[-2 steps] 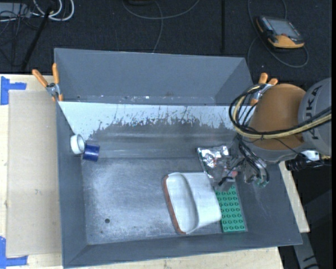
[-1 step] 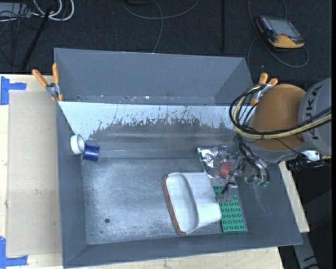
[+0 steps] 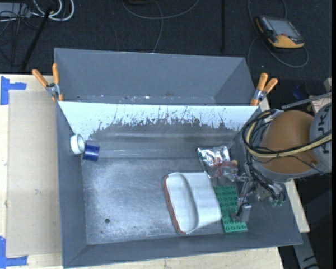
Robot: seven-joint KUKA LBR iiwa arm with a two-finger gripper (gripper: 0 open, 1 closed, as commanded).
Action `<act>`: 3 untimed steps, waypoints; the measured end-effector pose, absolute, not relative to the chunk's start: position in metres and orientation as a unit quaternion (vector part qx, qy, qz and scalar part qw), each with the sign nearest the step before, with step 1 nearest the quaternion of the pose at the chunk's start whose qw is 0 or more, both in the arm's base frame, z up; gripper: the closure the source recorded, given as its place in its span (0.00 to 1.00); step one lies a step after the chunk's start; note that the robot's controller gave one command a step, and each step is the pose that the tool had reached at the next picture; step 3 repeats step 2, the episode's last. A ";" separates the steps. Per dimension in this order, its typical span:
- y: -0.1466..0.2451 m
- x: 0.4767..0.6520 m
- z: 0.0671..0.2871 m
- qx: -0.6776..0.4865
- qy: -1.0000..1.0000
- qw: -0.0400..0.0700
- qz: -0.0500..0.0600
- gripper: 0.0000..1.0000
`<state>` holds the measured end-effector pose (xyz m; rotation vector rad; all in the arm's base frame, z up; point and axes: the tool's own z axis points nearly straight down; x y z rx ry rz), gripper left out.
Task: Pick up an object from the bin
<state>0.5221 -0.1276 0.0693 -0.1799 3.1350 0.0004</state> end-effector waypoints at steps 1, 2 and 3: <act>-0.127 0.524 0.072 -0.058 0.998 0.003 0.000 1.00; -0.115 0.526 0.219 -0.093 0.996 0.004 -0.001 1.00; -0.115 0.526 0.219 -0.093 0.996 0.004 -0.001 1.00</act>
Offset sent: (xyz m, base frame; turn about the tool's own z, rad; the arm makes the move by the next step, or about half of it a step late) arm 0.0000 0.0000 0.0000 0.0000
